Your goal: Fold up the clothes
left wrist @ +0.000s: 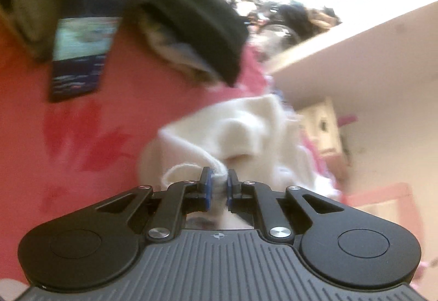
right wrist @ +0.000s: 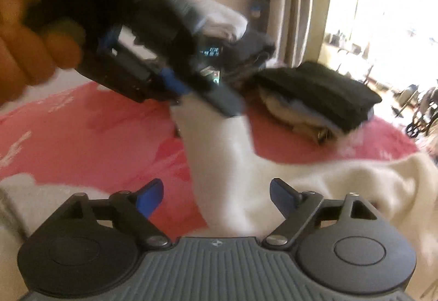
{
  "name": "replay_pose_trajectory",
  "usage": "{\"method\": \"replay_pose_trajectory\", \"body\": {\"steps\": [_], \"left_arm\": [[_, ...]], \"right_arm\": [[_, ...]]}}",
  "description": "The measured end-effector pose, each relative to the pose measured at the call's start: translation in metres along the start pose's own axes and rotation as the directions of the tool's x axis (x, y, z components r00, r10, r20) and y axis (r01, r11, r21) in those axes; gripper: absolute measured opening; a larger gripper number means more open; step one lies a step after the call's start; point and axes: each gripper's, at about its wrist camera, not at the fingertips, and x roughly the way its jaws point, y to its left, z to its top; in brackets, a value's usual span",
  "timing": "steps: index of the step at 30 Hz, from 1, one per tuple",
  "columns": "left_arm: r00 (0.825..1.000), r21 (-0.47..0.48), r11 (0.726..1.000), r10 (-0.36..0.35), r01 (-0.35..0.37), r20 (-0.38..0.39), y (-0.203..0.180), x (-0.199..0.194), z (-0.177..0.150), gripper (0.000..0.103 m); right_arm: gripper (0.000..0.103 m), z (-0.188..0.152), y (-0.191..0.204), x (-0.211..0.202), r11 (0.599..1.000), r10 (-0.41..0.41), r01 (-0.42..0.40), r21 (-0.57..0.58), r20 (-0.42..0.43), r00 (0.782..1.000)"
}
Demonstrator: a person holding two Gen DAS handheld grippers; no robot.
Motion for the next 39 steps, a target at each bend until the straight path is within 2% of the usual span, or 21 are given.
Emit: {"method": "replay_pose_trajectory", "body": {"steps": [1, 2, 3, 4, 5, 7, 9, 11, 12, 14, 15, 17, 18, 19, 21, 26, 29, 32, 35, 39], "left_arm": [[0.999, 0.011, 0.999, -0.047, 0.047, 0.000, -0.008, 0.000, 0.000, 0.008], [0.996, 0.036, 0.995, -0.090, 0.090, 0.005, -0.017, 0.000, 0.001, 0.008], [0.994, 0.075, 0.991, -0.112, 0.110, 0.019, -0.025, -0.001, 0.000, 0.009], [0.992, 0.119, 0.986, -0.123, 0.118, 0.035, -0.033, -0.002, 0.000, 0.010], [0.989, 0.135, 0.982, -0.141, 0.134, 0.046, -0.036, -0.003, 0.001, 0.010], [0.979, 0.125, 0.976, -0.188, 0.178, 0.073, -0.035, -0.005, 0.004, 0.012], [0.962, 0.084, 0.969, -0.241, 0.232, 0.125, -0.027, -0.010, 0.008, 0.014], [0.949, 0.052, 0.967, -0.256, 0.251, 0.185, -0.017, -0.014, 0.011, 0.017], [0.947, 0.034, 0.968, -0.250, 0.248, 0.202, -0.010, -0.013, 0.012, 0.018], [0.960, 0.003, 0.978, -0.204, 0.208, 0.190, 0.003, 0.002, 0.015, 0.018], [0.969, 0.000, 0.984, -0.177, 0.179, 0.172, 0.007, 0.013, 0.015, 0.018], [0.988, 0.047, 0.993, -0.115, 0.110, 0.108, 0.008, 0.046, 0.011, 0.019], [0.994, 0.078, 0.994, -0.081, 0.075, 0.075, 0.008, 0.064, 0.009, 0.024], [0.997, 0.124, 0.991, -0.060, 0.054, 0.046, 0.005, 0.083, 0.006, 0.032], [0.999, 0.212, 0.976, -0.041, 0.044, -0.018, -0.004, 0.122, 0.000, 0.038], [0.992, 0.295, 0.951, -0.057, 0.088, -0.112, -0.026, 0.191, -0.012, 0.052], [0.989, 0.284, 0.953, -0.067, 0.103, -0.134, -0.033, 0.207, -0.017, 0.054], [0.994, 0.275, 0.958, -0.051, 0.075, -0.095, -0.032, 0.211, -0.020, 0.056], [0.997, 0.179, 0.984, 0.003, 0.011, -0.076, -0.017, 0.206, -0.021, 0.051], [0.992, 0.089, 0.994, 0.066, -0.057, -0.103, 0.008, 0.200, -0.023, 0.048]], "right_arm": [[0.078, 0.005, -0.003, 0.002, 1.000, -0.011, 0.011, 0.020, 0.008, 1.000], [0.059, 0.010, -0.008, 0.002, 0.999, -0.025, 0.024, 0.046, 0.016, 1.000], [0.052, 0.015, -0.012, 0.002, 0.997, -0.039, 0.037, 0.072, 0.023, 0.999], [0.023, 0.020, -0.023, 0.000, 0.992, -0.049, 0.045, 0.119, 0.030, 0.998], [0.018, 0.023, -0.038, -0.004, 0.982, -0.055, 0.049, 0.183, 0.025, 0.998], [0.017, 0.026, -0.073, -0.018, 0.949, -0.069, 0.059, 0.310, 0.021, 0.997], [0.017, 0.028, -0.110, -0.034, 0.903, -0.111, 0.095, 0.419, 0.012, 0.994], [0.017, 0.031, -0.157, -0.060, 0.833, -0.158, 0.116, 0.541, 0.032, 0.987], [0.017, 0.035, -0.181, -0.076, 0.788, -0.176, 0.099, 0.607, 0.068, 0.982], [0.017, 0.047, -0.224, -0.110, 0.696, -0.211, 0.024, 0.717, 0.173, 0.962], [0.017, 0.055, -0.243, -0.128, 0.653, -0.231, -0.032, 0.756, 0.240, 0.943], [0.017, 0.072, -0.268, -0.155, 0.595, -0.256, -0.146, 0.790, 0.359, 0.898], [0.017, 0.081, -0.277, -0.165, 0.579, -0.263, -0.197, 0.792, 0.410, 0.873], [0.017, 0.090, -0.283, -0.171, 0.573, -0.271, -0.228, 0.787, 0.444, 0.854], [0.017, 0.106, -0.288, -0.174, 0.575, -0.295, -0.235, 0.784, 0.466, 0.834], [0.017, 0.129, -0.283, -0.140, 0.550, -0.258, -0.281, 0.786, 0.481, 0.838], [0.017, 0.141, -0.274, -0.108, 0.535, -0.200, -0.317, 0.783, 0.482, 0.853], [0.017, 0.151, -0.263, -0.068, 0.515, -0.111, -0.367, 0.775, 0.485, 0.867], [0.017, 0.161, -0.246, -0.031, 0.529, -0.025, -0.389, 0.754, 0.472, 0.881], [0.018, 0.167, -0.222, 0.015, 0.580, 0.035, -0.377, 0.722, 0.440, 0.897]]}}
